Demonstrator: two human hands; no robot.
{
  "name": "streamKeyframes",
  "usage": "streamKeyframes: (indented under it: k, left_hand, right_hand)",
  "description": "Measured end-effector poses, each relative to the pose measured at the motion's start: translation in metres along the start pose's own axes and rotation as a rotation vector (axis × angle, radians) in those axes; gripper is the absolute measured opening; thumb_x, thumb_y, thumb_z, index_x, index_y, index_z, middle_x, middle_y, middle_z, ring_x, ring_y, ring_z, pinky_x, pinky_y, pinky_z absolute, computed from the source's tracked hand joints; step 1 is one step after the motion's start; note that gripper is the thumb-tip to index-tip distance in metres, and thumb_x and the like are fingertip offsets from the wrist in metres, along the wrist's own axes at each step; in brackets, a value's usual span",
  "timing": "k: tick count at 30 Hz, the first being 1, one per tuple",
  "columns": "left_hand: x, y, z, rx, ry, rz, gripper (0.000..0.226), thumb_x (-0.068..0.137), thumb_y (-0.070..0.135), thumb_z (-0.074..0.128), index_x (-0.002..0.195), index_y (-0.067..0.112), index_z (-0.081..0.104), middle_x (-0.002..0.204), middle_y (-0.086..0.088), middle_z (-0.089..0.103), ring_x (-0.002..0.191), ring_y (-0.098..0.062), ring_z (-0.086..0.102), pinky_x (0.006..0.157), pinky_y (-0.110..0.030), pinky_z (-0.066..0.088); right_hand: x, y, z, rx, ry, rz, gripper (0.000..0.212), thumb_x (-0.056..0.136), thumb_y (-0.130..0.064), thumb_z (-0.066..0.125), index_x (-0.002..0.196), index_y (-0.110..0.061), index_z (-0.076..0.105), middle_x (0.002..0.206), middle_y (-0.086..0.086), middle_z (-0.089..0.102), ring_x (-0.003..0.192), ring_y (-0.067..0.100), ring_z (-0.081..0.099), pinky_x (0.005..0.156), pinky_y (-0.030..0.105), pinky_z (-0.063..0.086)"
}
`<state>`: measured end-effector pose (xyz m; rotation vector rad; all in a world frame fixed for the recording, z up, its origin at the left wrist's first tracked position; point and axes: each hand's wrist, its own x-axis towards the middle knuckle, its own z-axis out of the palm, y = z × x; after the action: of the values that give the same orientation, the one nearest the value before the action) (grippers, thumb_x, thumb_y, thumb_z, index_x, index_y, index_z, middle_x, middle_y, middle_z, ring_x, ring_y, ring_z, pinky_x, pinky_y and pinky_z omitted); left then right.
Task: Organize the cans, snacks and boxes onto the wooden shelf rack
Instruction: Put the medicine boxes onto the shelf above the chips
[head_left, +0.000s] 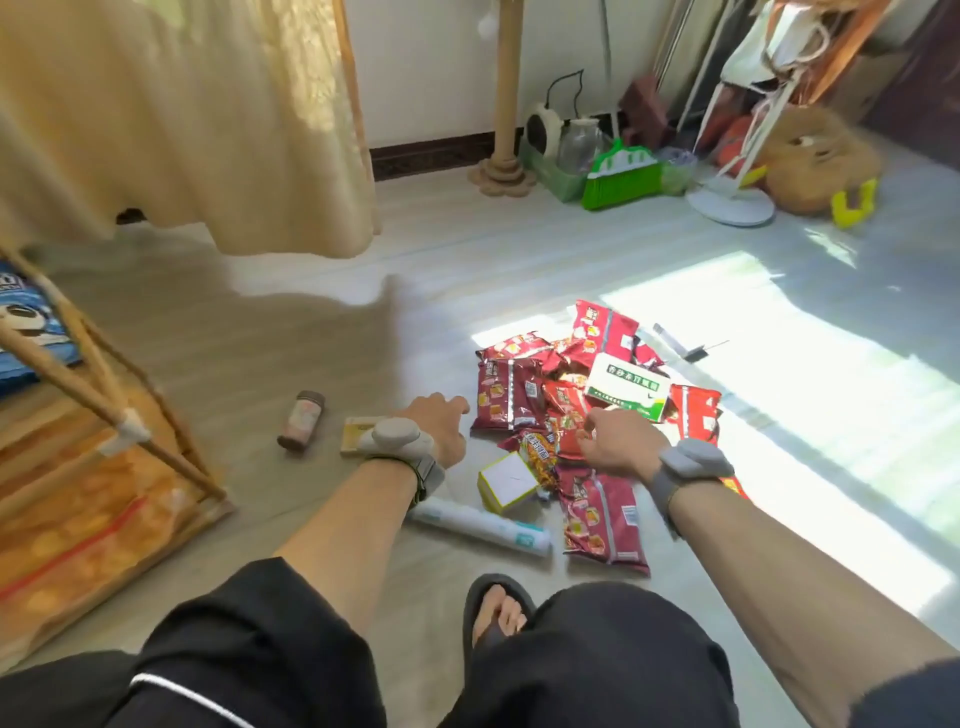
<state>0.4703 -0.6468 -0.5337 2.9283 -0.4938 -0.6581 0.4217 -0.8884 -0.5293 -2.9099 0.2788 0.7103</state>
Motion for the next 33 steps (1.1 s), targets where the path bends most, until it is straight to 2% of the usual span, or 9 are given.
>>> streamKeyframes:
  k: [7, 12, 15, 19, 21, 24, 27, 30, 33]
  left_hand:
    - [0.046, 0.012, 0.026, -0.080, -0.078, -0.003, 0.049, 0.098, 0.031, 0.047, 0.146, 0.026, 0.038, 0.139, -0.006, 0.049, 0.123, -0.027, 0.052, 0.095, -0.037, 0.045]
    - [0.093, 0.019, 0.052, -0.146, -0.179, -0.062, 0.051, 0.095, 0.033, 0.052, 0.144, 0.021, 0.041, 0.138, -0.009, 0.051, 0.122, -0.029, 0.054, 0.098, -0.036, 0.045]
    - [0.116, 0.026, 0.072, -0.207, -0.185, -0.083, 0.058, 0.093, 0.045, 0.054, 0.144, 0.020, 0.040, 0.138, -0.010, 0.049, 0.121, -0.029, 0.054, 0.098, -0.037, 0.046]
    - [0.149, 0.029, 0.105, -0.261, -0.216, -0.080, 0.060, 0.087, 0.051, 0.054, 0.137, 0.021, 0.042, 0.132, -0.010, 0.050, 0.113, -0.030, 0.055, 0.095, -0.043, 0.049]
    - [0.164, 0.029, 0.122, -0.287, -0.288, -0.057, 0.068, 0.082, 0.059, 0.057, 0.137, 0.022, 0.044, 0.133, -0.006, 0.052, 0.114, -0.027, 0.056, 0.095, -0.042, 0.049]
    - [0.168, 0.034, 0.147, -0.325, -0.424, 0.043, 0.095, 0.068, 0.071, 0.073, 0.142, 0.022, 0.039, 0.136, -0.004, 0.053, 0.120, -0.026, 0.055, 0.098, -0.040, 0.047]
    - [0.157, 0.041, 0.173, -0.241, -0.420, 0.070, 0.109, 0.051, 0.063, 0.085, 0.137, 0.028, 0.030, 0.132, -0.006, 0.049, 0.115, -0.032, 0.056, 0.097, -0.044, 0.048]
    - [0.153, 0.048, 0.187, -0.132, -0.342, 0.060, 0.087, 0.055, 0.045, 0.082, 0.122, 0.029, 0.029, 0.124, -0.006, 0.049, 0.098, -0.035, 0.058, 0.084, -0.048, 0.055]
    - [0.155, 0.044, 0.184, -0.168, -0.327, 0.050, 0.079, 0.058, 0.041, 0.075, 0.119, 0.030, 0.027, 0.122, -0.007, 0.049, 0.092, -0.036, 0.059, 0.079, -0.048, 0.056]
  right_hand:
    - [0.038, 0.017, 0.032, 0.004, -0.111, 0.070, 0.041, 0.093, -0.022, 0.050, 0.133, -0.016, 0.048, 0.126, 0.010, 0.061, 0.094, 0.024, 0.054, 0.077, 0.033, 0.048]
    - [0.077, 0.023, 0.058, 0.011, -0.142, 0.105, 0.054, 0.090, -0.028, 0.050, 0.141, -0.014, 0.040, 0.124, 0.011, 0.059, 0.105, 0.029, 0.059, 0.082, 0.037, 0.053]
    - [0.099, 0.028, 0.073, 0.036, -0.135, 0.148, 0.058, 0.091, -0.035, 0.049, 0.143, -0.014, 0.037, 0.124, 0.013, 0.058, 0.104, 0.031, 0.061, 0.085, 0.040, 0.055]
    - [0.135, 0.034, 0.092, 0.044, -0.116, 0.206, 0.068, 0.094, -0.044, 0.048, 0.151, -0.013, 0.027, 0.152, 0.015, 0.039, 0.120, 0.036, 0.057, 0.092, 0.047, 0.053]
    - [0.154, 0.037, 0.107, 0.046, -0.112, 0.237, 0.073, 0.094, -0.053, 0.048, 0.152, -0.014, 0.025, 0.159, 0.013, 0.030, 0.127, 0.039, 0.052, 0.096, 0.050, 0.051]
    - [0.168, 0.040, 0.126, 0.079, -0.109, 0.299, 0.080, 0.091, -0.064, 0.051, 0.150, -0.016, 0.025, 0.154, 0.016, 0.032, 0.128, 0.042, 0.050, 0.096, 0.050, 0.049]
    - [0.167, 0.042, 0.138, 0.115, 0.006, 0.371, 0.074, 0.093, -0.065, 0.044, 0.150, -0.021, 0.028, 0.159, 0.018, 0.021, 0.139, 0.043, 0.034, 0.105, 0.053, 0.040]
    - [0.167, 0.045, 0.147, 0.074, 0.109, 0.397, 0.058, 0.099, -0.057, 0.034, 0.148, -0.026, 0.034, 0.163, 0.013, 0.017, 0.142, 0.037, 0.025, 0.109, 0.053, 0.032]
    - [0.170, 0.051, 0.151, 0.079, 0.202, 0.425, 0.044, 0.096, -0.036, 0.040, 0.139, -0.030, 0.045, 0.164, 0.007, 0.012, 0.144, 0.031, 0.020, 0.110, 0.051, 0.029]
